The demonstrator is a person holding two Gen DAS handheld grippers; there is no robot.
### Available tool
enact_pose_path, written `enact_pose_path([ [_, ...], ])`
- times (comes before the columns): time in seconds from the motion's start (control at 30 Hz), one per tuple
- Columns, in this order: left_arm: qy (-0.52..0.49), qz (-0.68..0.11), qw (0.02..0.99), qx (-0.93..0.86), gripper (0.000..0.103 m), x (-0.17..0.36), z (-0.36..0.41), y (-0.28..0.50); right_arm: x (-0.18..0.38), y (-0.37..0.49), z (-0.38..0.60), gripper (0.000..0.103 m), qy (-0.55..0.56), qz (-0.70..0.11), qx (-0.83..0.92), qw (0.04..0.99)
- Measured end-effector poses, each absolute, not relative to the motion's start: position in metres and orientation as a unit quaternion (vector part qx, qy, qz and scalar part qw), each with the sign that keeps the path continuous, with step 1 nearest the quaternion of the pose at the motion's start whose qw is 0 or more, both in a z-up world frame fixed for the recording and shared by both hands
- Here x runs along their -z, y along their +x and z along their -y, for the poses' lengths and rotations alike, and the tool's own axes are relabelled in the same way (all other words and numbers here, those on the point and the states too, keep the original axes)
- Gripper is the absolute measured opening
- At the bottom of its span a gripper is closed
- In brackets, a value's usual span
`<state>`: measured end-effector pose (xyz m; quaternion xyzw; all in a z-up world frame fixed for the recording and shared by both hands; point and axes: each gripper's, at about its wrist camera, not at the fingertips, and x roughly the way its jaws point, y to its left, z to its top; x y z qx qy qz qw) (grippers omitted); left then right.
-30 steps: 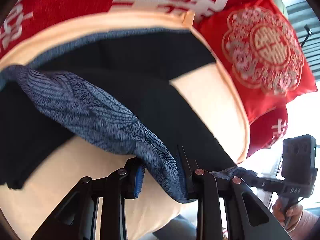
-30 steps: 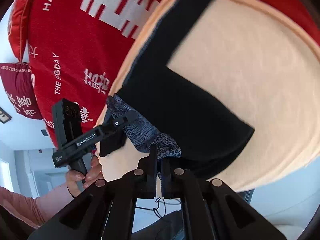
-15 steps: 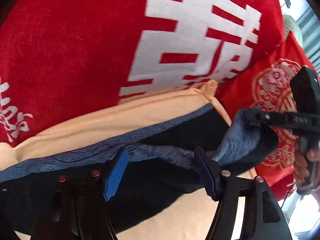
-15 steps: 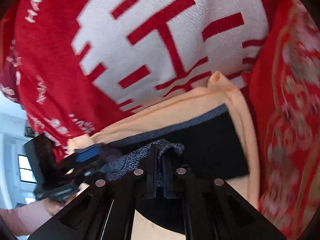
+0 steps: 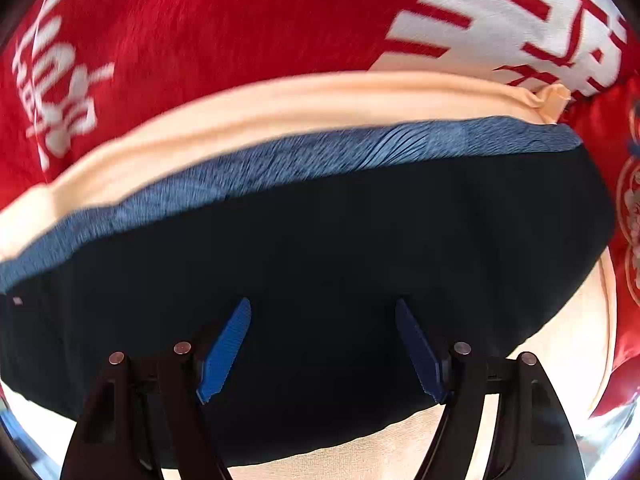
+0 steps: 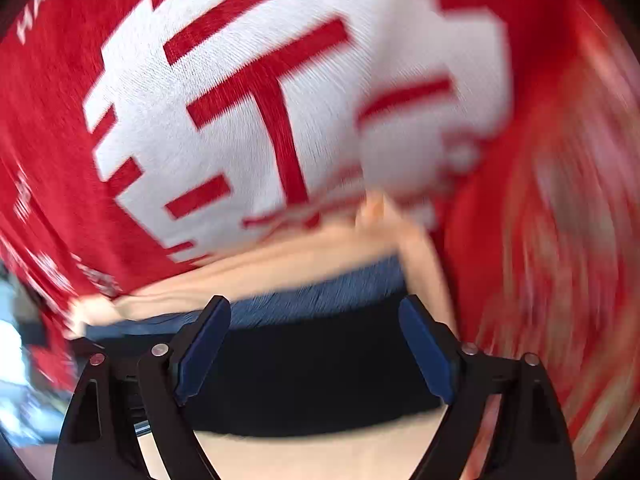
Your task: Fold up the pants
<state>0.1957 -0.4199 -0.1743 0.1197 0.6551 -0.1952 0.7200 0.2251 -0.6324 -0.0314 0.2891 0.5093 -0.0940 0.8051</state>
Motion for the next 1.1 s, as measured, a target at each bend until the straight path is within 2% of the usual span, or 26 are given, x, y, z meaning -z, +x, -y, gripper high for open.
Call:
enact_pose_path([
  [0.03,0.119,-0.654,0.722,0.195,0.076,0.175,0.419,0.196,0.042,0.209,0.629,0.079,0.310,-0.518,0.109,0.789],
  [0.1,0.127,-0.650,0.724,0.194,0.076,0.176,0.420,0.196,0.071,0.179,0.617,0.060,0.329,-0.552,0.149,0.752],
  [0.23,0.135,-0.644,0.728,0.193,0.080,0.179,0.421,0.196,0.113,0.157,0.623,0.046,0.366,-0.566,0.194,0.713],
  [0.27,0.134,-0.642,0.729,0.195,0.080,0.179,0.420,0.196,0.117,0.159,0.626,0.021,0.371,-0.558,0.199,0.715],
  [0.3,0.135,-0.640,0.730,0.196,0.080,0.179,0.419,0.196,0.117,0.164,0.629,0.009,0.368,-0.551,0.195,0.723],
  [0.43,0.140,-0.639,0.730,0.197,0.080,0.180,0.419,0.195,0.107,0.168,0.624,0.009,0.316,-0.563,0.191,0.740],
  [0.47,0.141,-0.640,0.729,0.195,0.080,0.180,0.419,0.196,0.112,0.166,0.624,0.014,0.311,-0.576,0.193,0.731],
  [0.5,0.142,-0.642,0.728,0.193,0.080,0.180,0.419,0.197,0.117,0.162,0.625,0.032,0.307,-0.590,0.196,0.721],
  [0.53,0.144,-0.648,0.724,0.190,0.080,0.178,0.419,0.199,0.115,0.160,0.625,0.038,0.299,-0.592,0.203,0.720],
  [0.57,0.146,-0.651,0.721,0.190,0.080,0.175,0.420,0.203,0.108,0.159,0.623,0.039,0.288,-0.591,0.206,0.725],
  [0.73,0.130,-0.611,0.758,0.188,0.080,0.149,0.437,0.232,0.055,0.188,0.595,0.039,0.220,-0.541,0.139,0.799],
  [0.87,0.126,-0.608,0.772,0.139,0.080,0.165,0.442,0.265,0.076,0.251,0.584,0.039,0.202,-0.550,0.086,0.806],
  [1.03,0.107,-0.614,0.777,0.088,0.080,0.188,0.425,0.292,0.125,0.281,0.592,0.038,0.171,-0.588,0.092,0.785],
  [1.1,0.098,-0.613,0.780,0.082,0.087,0.191,0.412,0.297,0.127,0.277,0.608,0.036,0.187,-0.573,0.107,0.790],
])
